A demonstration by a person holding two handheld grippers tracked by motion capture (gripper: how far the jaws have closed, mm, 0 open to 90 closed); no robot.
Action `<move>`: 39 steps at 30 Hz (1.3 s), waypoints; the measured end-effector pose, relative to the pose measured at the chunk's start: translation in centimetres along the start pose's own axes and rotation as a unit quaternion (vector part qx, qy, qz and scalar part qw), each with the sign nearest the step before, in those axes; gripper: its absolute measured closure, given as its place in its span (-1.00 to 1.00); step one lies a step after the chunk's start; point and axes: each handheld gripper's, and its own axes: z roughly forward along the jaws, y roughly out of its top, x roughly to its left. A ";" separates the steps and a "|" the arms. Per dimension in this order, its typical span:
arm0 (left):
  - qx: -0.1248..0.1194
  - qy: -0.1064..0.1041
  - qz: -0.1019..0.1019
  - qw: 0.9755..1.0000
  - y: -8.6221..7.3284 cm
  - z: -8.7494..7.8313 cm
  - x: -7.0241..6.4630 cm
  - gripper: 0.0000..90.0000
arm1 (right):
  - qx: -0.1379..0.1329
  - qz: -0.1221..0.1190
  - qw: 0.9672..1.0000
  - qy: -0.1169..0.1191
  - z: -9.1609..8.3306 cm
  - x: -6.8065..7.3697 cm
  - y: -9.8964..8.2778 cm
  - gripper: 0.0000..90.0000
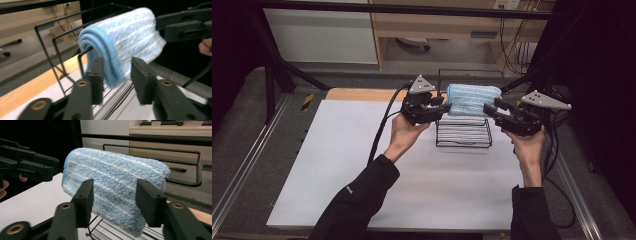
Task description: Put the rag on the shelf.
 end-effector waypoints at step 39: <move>0.079 0.058 -0.055 0.994 -19.5 -12.5 6.5 -0.75 | 0.068 0.008 0.996 0.057 0.6 4.0 -10.4 -0.98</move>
